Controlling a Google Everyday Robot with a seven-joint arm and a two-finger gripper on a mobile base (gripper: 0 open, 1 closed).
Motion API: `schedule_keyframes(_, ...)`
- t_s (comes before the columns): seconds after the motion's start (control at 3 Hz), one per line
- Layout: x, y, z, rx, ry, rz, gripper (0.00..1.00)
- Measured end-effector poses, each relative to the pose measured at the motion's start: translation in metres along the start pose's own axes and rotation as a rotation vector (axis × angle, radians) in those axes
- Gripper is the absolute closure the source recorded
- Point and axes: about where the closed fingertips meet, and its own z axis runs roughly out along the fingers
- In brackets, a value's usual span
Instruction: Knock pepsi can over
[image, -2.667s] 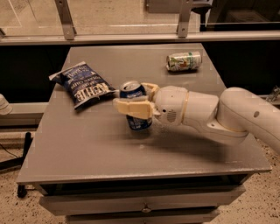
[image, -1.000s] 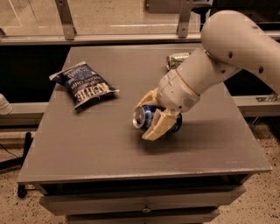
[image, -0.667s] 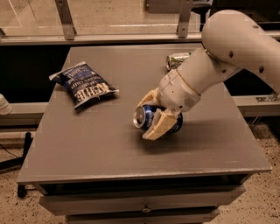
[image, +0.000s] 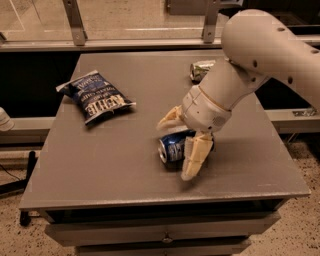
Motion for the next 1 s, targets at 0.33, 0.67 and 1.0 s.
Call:
schedule_keyframes(0.33, 0.0036, 0.0052, 0.0012, -0.020, 0.031, -0.011, 0.00)
schedule_keyframes(0.67, 0.0052, 0.0071, 0.0011, -0.026, 0.045, -0.014, 0.00)
schedule_keyframes(1.0, 0.0068, 0.0086, 0.0004, -0.029, 0.052, -0.014, 0.00)
